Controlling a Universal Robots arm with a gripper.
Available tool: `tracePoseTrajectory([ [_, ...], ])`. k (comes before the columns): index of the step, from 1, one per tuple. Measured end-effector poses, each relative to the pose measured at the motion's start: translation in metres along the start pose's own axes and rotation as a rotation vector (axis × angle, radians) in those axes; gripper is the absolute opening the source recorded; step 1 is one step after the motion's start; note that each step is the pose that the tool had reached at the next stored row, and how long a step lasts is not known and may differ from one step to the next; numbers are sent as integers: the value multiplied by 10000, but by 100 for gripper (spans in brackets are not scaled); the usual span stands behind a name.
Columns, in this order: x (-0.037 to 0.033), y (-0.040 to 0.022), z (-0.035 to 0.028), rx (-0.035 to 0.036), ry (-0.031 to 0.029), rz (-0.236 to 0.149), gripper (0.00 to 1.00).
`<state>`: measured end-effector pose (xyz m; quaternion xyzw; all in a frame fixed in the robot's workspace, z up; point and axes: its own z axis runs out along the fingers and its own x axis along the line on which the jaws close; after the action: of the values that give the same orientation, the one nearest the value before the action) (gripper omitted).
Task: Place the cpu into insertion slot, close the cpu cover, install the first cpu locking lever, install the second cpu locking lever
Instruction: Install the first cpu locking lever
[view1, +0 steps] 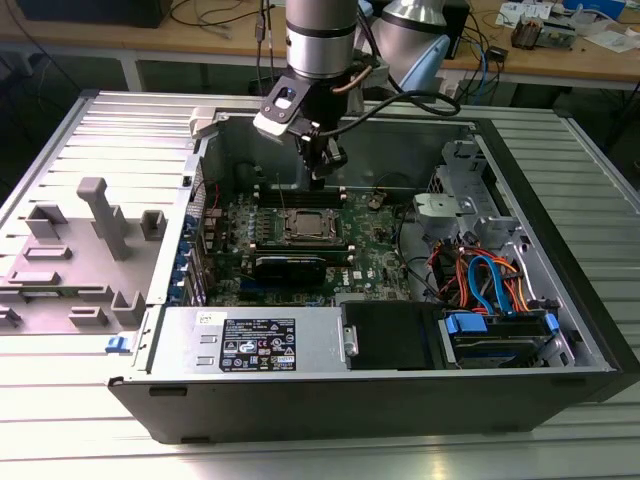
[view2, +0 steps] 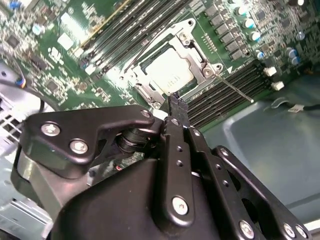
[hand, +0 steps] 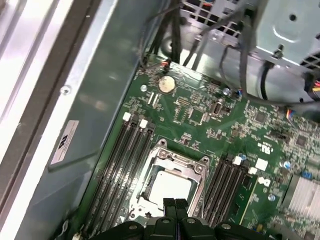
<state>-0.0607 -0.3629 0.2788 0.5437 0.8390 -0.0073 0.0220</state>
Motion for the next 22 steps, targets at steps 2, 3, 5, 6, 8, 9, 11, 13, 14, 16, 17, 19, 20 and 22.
tracePoseTrajectory([
  [2,-3,8,1,-39,42,-492,11],
  [3,-4,10,1,-51,55,-646,11],
  [5,-8,20,2,-119,121,-1640,11],
  [6,-10,23,1,-144,136,-2154,11],
  [8,-11,25,1,-160,147,-2481,11],
  [9,-11,26,1,-166,151,-2632,11],
  [11,-12,29,2,-184,158,-3042,11],
  [13,-12,28,1,-198,163,-3408,11],
  [14,-12,29,2,-202,165,-3527,11],
  [16,-12,29,2,-212,168,-3765,11],
  [17,-12,29,2,-214,170,-3839,11],
  [19,-12,29,1,-216,170,-3874,11],
  [20,-12,29,2,-216,170,-3875,11],
  [22,-12,29,2,-216,170,-3876,11],
])
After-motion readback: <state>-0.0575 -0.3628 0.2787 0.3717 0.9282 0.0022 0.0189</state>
